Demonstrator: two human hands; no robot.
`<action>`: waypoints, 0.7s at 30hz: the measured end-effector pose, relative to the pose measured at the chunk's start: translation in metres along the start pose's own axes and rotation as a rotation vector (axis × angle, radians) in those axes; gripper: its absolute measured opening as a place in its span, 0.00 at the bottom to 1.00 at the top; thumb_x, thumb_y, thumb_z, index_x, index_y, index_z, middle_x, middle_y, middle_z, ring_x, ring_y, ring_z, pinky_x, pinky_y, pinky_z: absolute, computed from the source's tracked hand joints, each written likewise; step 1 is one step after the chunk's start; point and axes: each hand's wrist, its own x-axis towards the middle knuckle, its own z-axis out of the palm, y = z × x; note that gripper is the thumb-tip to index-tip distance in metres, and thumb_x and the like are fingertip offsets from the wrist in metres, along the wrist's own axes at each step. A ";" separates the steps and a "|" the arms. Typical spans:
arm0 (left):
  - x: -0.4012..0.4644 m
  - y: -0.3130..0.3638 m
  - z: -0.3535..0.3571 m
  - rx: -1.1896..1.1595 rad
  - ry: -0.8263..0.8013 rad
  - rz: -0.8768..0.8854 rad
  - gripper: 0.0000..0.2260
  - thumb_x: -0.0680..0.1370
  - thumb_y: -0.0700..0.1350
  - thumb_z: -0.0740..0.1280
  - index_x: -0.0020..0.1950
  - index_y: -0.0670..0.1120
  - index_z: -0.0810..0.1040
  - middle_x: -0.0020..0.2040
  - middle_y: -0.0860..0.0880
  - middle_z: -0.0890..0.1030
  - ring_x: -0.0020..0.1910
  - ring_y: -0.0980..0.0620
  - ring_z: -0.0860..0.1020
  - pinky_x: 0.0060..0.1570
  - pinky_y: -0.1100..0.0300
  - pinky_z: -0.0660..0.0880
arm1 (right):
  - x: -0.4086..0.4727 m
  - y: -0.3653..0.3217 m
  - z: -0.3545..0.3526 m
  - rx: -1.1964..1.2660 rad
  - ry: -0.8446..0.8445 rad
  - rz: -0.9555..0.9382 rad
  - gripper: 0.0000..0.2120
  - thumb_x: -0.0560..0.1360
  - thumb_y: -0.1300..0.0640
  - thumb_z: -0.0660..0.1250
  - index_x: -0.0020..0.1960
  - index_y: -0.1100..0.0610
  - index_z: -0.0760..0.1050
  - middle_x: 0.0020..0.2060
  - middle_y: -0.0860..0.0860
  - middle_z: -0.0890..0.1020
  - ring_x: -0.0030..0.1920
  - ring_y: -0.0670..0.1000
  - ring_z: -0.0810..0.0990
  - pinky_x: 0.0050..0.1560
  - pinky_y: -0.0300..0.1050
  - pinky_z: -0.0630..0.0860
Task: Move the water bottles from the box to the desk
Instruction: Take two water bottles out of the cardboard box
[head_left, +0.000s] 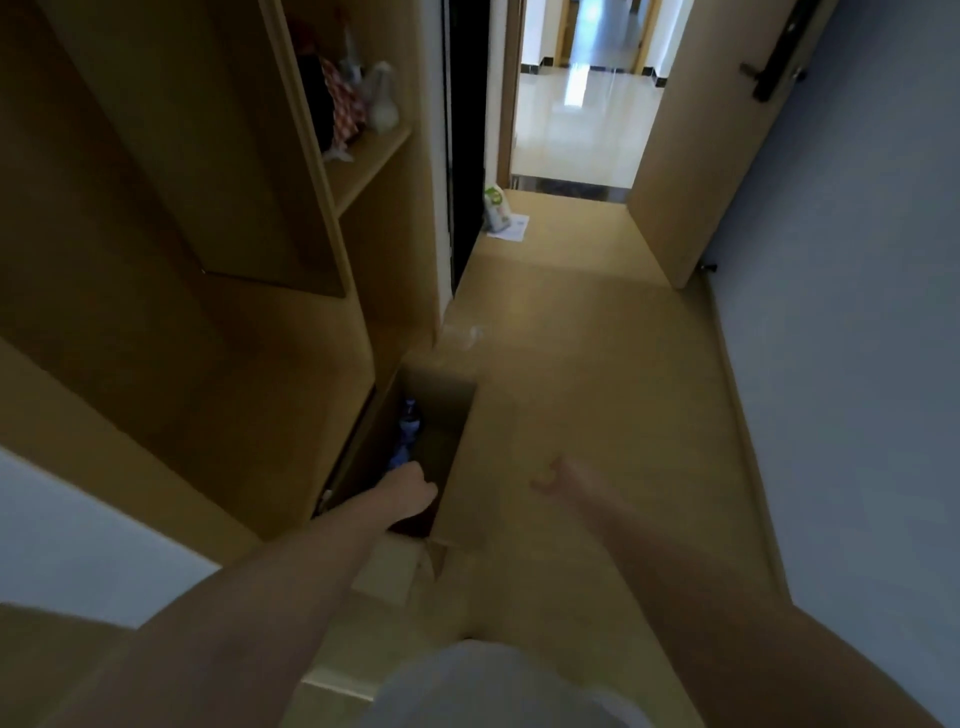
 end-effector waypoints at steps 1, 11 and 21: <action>0.009 0.002 -0.012 -0.014 0.000 -0.011 0.11 0.81 0.44 0.58 0.40 0.43 0.66 0.39 0.47 0.67 0.36 0.51 0.68 0.37 0.59 0.63 | 0.010 -0.009 -0.007 0.010 -0.015 -0.004 0.27 0.76 0.44 0.68 0.67 0.60 0.70 0.60 0.58 0.78 0.58 0.57 0.78 0.49 0.41 0.70; 0.101 -0.001 -0.079 -0.178 0.078 -0.283 0.07 0.81 0.42 0.57 0.46 0.42 0.70 0.42 0.47 0.69 0.36 0.51 0.68 0.41 0.58 0.66 | 0.136 -0.083 -0.063 -0.044 -0.180 -0.133 0.27 0.79 0.47 0.61 0.73 0.60 0.63 0.68 0.58 0.71 0.65 0.56 0.72 0.61 0.50 0.71; 0.180 0.026 -0.098 -0.541 0.242 -0.561 0.10 0.79 0.42 0.59 0.55 0.38 0.73 0.44 0.42 0.75 0.42 0.44 0.76 0.39 0.57 0.72 | 0.278 -0.144 -0.110 -0.304 -0.463 -0.377 0.12 0.79 0.46 0.60 0.53 0.55 0.71 0.43 0.51 0.75 0.40 0.49 0.76 0.40 0.46 0.73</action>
